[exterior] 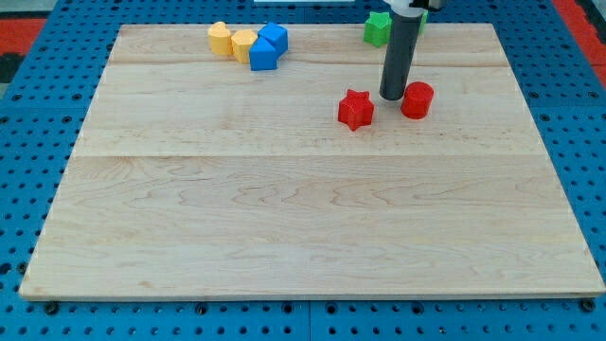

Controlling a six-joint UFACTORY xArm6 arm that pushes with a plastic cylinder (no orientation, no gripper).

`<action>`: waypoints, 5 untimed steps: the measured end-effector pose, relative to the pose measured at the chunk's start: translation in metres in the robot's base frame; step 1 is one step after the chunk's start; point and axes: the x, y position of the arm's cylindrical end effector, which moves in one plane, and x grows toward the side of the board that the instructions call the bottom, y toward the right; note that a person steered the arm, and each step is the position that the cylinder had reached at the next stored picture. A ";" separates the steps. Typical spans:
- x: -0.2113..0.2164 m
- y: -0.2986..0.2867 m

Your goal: Move the blue cube along with blue triangle slightly down

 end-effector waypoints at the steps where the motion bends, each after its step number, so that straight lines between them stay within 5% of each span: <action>1: -0.023 0.046; 2: -0.003 0.106; 4: 0.036 -0.043; 5: -0.043 -0.015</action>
